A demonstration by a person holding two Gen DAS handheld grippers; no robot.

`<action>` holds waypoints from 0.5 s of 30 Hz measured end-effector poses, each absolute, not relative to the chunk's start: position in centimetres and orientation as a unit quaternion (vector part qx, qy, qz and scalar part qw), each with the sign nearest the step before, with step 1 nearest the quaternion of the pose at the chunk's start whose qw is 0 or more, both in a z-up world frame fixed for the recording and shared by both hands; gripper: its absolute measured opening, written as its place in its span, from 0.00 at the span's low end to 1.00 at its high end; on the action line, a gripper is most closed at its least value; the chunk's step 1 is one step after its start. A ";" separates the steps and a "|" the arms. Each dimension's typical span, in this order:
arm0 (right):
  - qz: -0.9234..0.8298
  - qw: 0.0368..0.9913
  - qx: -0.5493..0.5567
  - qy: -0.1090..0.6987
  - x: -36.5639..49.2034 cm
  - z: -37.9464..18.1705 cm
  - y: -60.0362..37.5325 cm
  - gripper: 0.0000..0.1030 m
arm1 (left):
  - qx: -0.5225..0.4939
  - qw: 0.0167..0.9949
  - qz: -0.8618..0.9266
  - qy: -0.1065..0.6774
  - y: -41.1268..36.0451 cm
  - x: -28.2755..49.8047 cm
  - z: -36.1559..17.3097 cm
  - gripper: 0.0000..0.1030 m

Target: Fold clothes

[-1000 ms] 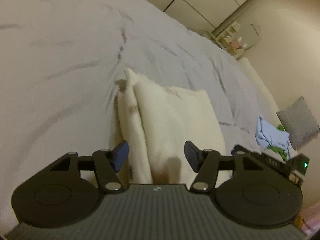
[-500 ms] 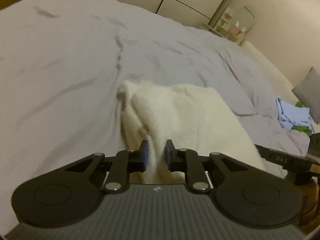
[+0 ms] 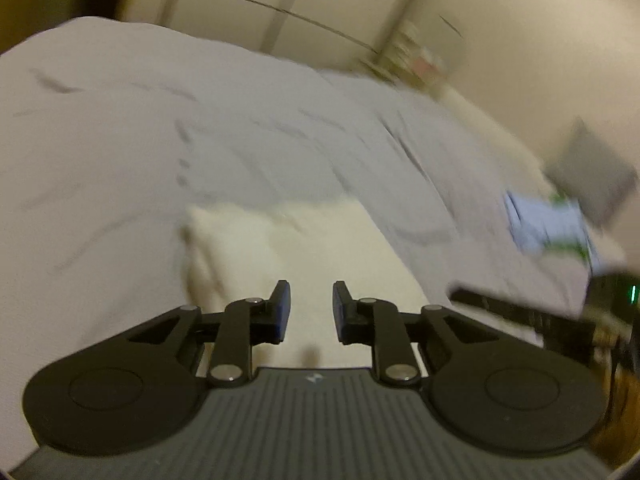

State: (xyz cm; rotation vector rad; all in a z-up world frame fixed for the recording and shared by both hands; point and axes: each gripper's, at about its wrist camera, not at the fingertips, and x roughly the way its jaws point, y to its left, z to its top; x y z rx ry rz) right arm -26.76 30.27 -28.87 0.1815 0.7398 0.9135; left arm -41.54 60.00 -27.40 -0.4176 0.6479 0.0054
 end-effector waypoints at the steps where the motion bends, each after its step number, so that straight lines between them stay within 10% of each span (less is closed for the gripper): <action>1: 0.437 0.828 0.079 0.343 -27.7 -28.7 30.3 0.23 | -0.191 0.926 -0.009 0.325 59.0 -41.9 -27.9 0.17; 15: 0.476 0.808 -0.059 0.342 -31.8 -31.4 33.5 0.24 | -0.186 0.933 0.042 0.304 59.0 -44.5 -30.7 0.14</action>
